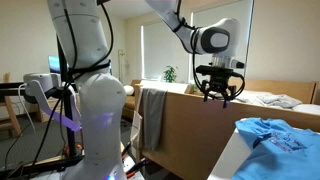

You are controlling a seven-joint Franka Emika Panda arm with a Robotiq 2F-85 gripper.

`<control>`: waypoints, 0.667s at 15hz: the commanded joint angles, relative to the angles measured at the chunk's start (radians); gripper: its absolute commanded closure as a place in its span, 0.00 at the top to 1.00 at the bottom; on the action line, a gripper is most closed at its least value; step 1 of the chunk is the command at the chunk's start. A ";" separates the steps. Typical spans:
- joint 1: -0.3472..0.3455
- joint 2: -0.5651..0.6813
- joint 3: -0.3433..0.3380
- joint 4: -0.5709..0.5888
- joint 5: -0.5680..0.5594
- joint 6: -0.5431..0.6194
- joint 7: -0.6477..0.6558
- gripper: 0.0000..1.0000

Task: Put the blue cloth on the edge of the bed

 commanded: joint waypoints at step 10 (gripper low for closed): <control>-0.033 0.005 0.033 -0.002 -0.001 0.015 0.003 1.00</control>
